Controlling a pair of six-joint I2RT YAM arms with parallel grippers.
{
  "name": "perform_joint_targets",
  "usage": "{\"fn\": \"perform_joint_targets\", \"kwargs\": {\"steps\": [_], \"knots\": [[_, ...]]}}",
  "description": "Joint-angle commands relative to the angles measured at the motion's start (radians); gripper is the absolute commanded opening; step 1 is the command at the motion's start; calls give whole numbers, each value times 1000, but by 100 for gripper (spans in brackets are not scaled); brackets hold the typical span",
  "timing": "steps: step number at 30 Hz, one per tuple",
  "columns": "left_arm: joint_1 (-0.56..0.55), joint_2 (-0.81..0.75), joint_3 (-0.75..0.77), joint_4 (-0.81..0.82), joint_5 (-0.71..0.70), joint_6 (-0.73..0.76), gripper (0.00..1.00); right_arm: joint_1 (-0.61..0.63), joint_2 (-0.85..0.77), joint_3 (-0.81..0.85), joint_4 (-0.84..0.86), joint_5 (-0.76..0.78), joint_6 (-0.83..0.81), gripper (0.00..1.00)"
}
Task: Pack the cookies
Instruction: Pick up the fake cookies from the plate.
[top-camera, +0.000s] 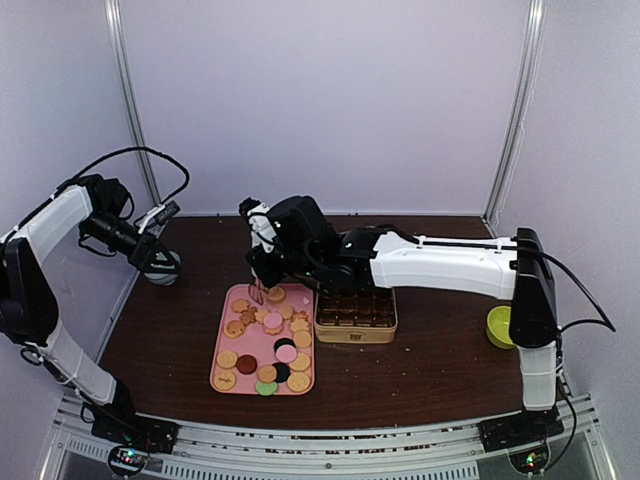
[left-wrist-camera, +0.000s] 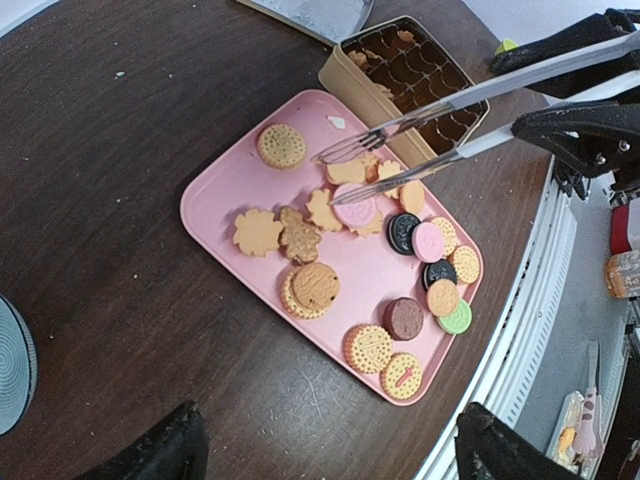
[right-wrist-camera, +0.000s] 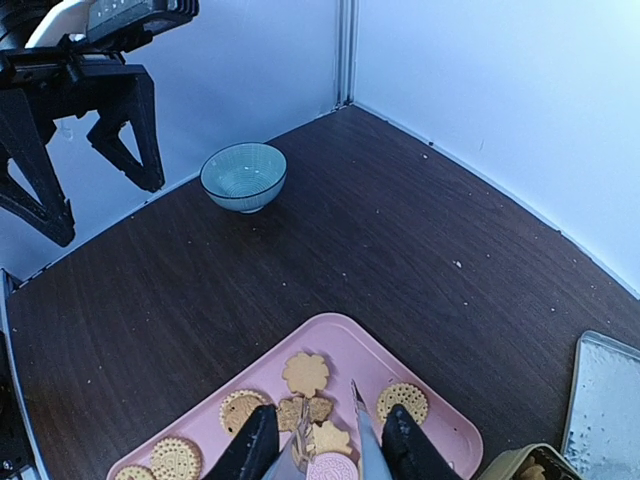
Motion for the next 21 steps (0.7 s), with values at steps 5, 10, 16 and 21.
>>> {"fn": "perform_joint_targets", "kwargs": {"steps": [5,10,16,21], "knots": [[8,-19,-27,9,13,38,88,-3,66,73,-19,-22,0,37],[8,-20,-29,9,14,44,88,-11,120,118,-36,-27,-5,37],[8,-22,-35,6,11,49,88,-21,152,123,-58,-33,-4,38],[8,-19,-33,6,18,49,88,-20,120,47,-49,-55,5,37]]}}
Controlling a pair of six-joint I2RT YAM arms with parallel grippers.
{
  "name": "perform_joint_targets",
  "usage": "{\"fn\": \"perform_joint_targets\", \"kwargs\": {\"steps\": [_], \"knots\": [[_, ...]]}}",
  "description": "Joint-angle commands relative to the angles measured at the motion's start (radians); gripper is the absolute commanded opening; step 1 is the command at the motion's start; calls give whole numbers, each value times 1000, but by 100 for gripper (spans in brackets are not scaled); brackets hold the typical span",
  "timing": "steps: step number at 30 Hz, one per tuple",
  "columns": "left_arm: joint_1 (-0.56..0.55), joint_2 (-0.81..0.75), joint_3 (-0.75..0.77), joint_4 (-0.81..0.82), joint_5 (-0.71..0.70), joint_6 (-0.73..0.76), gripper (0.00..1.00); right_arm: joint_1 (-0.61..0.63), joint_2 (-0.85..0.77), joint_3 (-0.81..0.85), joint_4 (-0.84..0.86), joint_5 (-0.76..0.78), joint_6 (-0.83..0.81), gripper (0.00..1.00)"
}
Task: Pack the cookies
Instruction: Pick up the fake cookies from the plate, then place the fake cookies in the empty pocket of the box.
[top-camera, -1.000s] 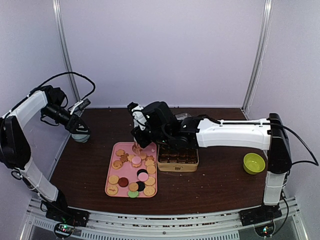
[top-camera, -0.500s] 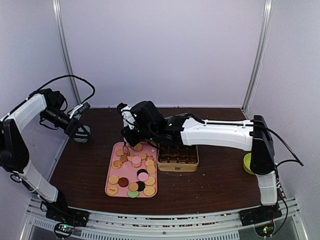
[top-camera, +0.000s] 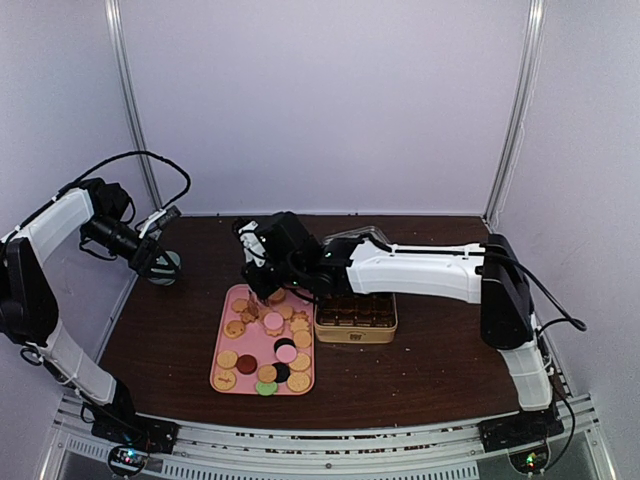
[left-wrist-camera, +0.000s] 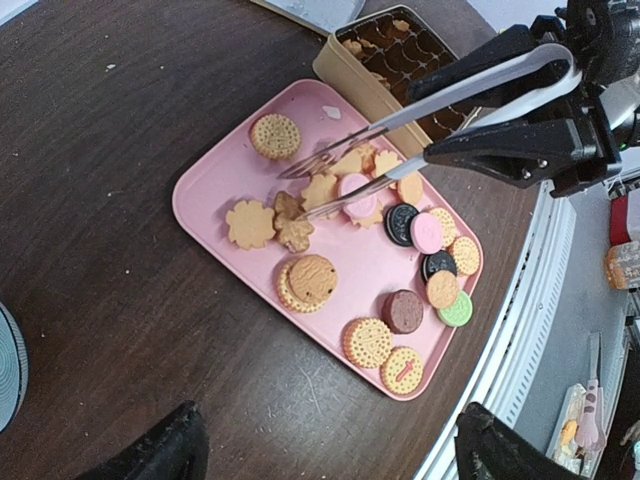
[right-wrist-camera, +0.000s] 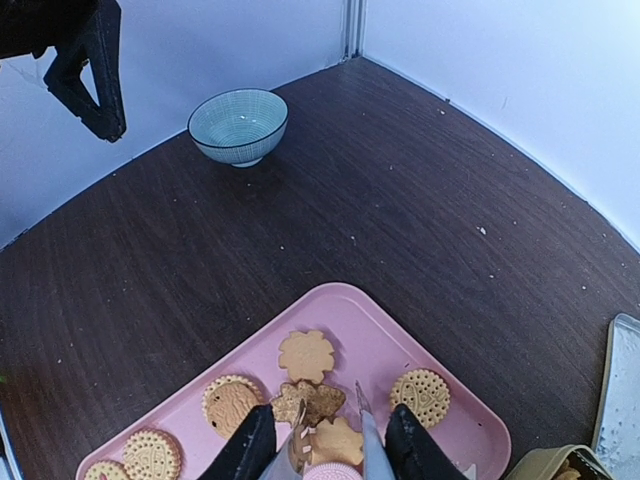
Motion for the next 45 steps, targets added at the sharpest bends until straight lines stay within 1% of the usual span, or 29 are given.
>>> {"fn": "perform_joint_targets", "kwargs": {"steps": [1,4,8,10,16,23,28,36,40,45], "knots": [[8,-15,-1,4,22,17,88,-5,-35,-71,3,-22,12,36],[7,-13,1,1,28,17,88,-5,-75,-129,32,-27,29,31],[7,-15,4,-2,37,16,87,-4,-124,-166,63,-20,55,17],[8,-16,4,-5,42,15,87,-6,-139,-159,66,-17,61,12],[7,-20,9,-18,46,18,86,-12,-171,-103,67,-30,69,6],[8,-12,31,-28,49,20,85,-45,-263,-106,87,-15,60,5],[8,-6,39,-32,55,20,85,-96,-363,-209,107,15,47,5],[8,-4,39,-41,64,32,84,-154,-532,-464,133,126,4,5],[8,-2,42,-50,66,38,85,-160,-571,-550,137,159,-8,5],[7,2,50,-58,69,40,85,-161,-584,-590,136,168,-13,5]]}}
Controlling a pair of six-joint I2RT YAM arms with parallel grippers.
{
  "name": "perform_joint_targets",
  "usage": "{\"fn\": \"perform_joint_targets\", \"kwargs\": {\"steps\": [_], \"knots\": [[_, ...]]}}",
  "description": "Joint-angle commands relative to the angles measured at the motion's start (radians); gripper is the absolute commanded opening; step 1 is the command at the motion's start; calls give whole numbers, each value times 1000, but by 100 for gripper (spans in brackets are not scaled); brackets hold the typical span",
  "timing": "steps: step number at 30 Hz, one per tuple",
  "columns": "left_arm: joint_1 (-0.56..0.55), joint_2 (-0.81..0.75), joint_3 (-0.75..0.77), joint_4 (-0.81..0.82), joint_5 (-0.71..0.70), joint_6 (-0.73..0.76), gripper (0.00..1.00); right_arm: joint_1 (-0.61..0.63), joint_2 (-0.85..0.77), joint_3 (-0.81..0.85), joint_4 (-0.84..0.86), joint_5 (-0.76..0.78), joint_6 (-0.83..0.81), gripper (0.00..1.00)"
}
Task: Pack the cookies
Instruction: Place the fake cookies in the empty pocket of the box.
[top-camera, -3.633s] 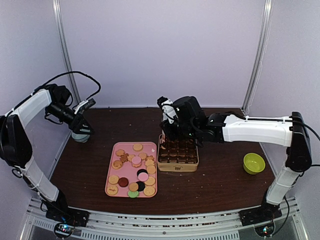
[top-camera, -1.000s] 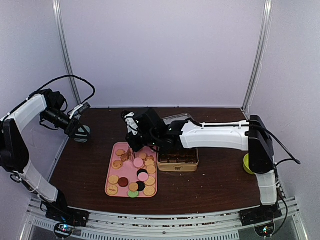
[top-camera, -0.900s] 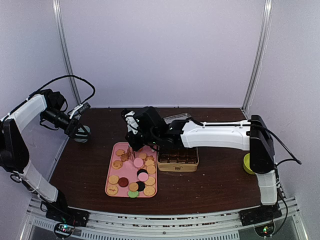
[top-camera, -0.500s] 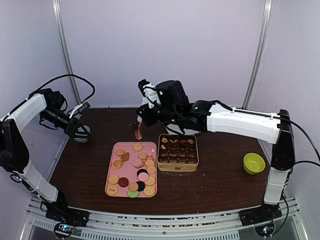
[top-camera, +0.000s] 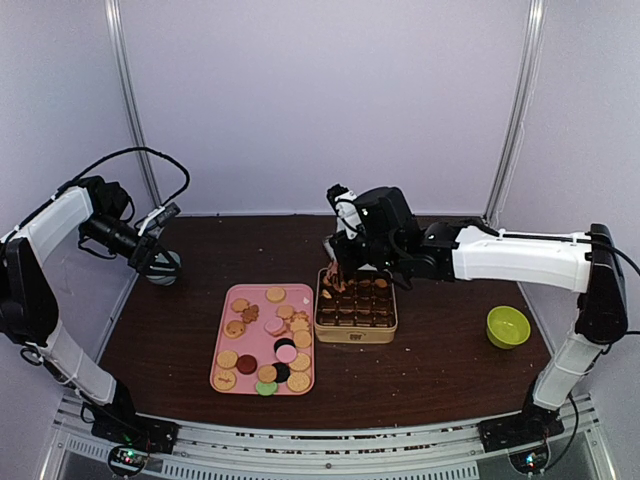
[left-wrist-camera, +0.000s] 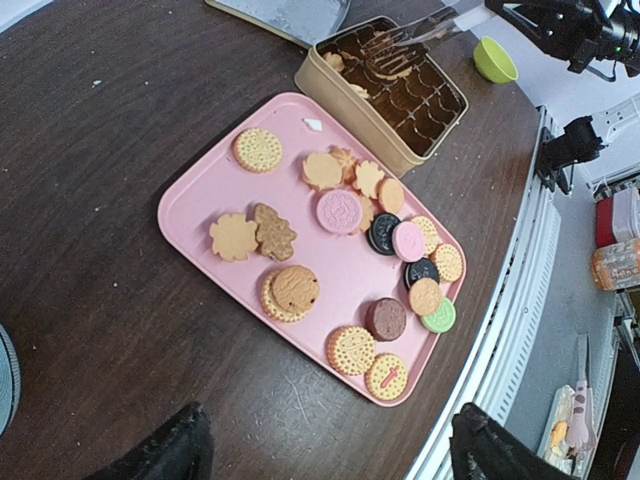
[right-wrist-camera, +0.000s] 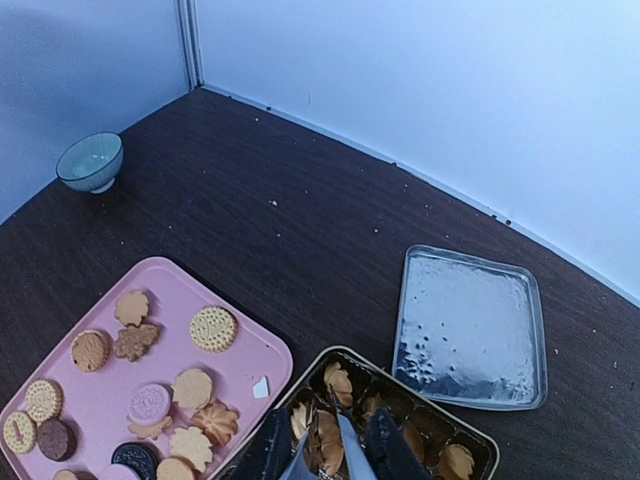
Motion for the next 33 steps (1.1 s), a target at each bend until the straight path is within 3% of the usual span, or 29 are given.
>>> {"fn": "perform_joint_targets", "kwargs": {"steps": [1,16,33], "knots": [[8,2,34,-29,28,24,84,0,-55,-18,36,46,-15,5],[7,-2,41,-43,32,26,84,-5,-59,-77,75,62,-42,9],[6,9,62,-69,37,43,84,-14,-24,-62,67,41,-38,32]]}}
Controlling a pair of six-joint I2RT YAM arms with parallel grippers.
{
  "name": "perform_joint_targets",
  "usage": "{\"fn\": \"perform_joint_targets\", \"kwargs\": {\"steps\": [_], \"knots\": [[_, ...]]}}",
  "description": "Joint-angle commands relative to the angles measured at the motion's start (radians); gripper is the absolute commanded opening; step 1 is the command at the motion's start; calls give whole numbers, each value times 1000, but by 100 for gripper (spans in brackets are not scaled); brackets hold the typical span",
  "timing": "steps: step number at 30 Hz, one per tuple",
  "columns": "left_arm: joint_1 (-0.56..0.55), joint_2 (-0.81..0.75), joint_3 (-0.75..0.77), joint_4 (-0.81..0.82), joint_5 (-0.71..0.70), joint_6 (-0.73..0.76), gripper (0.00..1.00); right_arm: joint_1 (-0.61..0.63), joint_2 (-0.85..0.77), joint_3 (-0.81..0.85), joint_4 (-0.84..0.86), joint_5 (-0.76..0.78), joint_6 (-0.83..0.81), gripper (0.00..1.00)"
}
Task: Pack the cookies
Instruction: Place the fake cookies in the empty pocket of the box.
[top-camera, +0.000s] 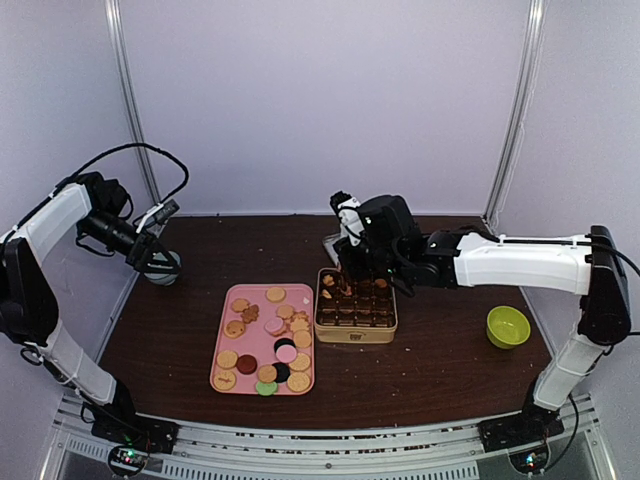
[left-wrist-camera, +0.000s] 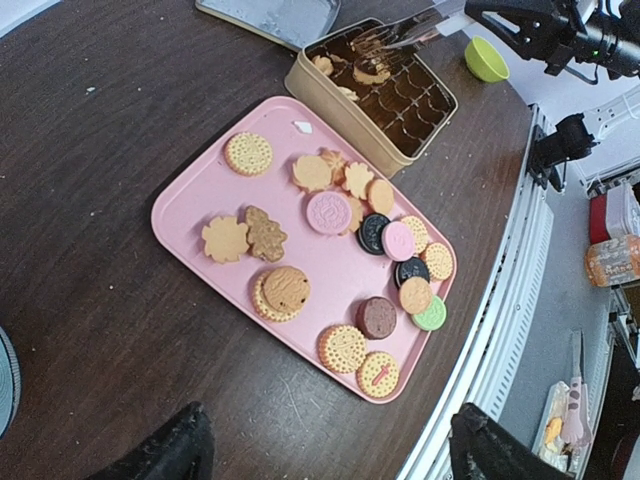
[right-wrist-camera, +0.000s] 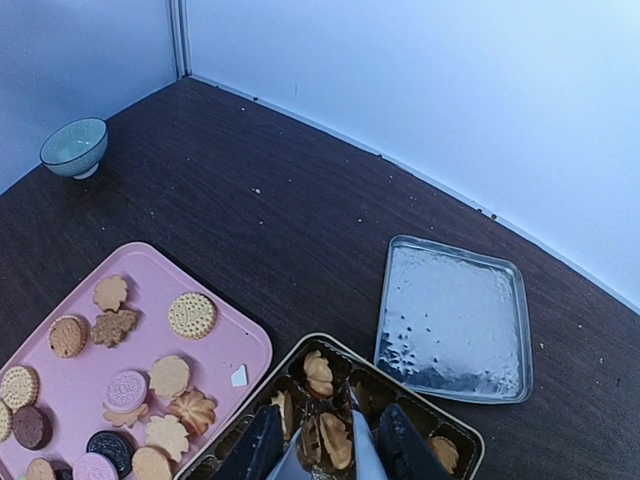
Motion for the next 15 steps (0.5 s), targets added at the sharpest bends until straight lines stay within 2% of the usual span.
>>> {"fn": "perform_joint_targets", "kwargs": {"steps": [1,7,15], "knots": [[7,9,28,-22,32,24,84,-10,-9,11,19,5,-4,33],[8,10,33,-38,40,36,84,-17,-20,16,21,7,0,36],[8,15,45,-55,46,44,84,-105,-20,61,43,-9,39,30]]}}
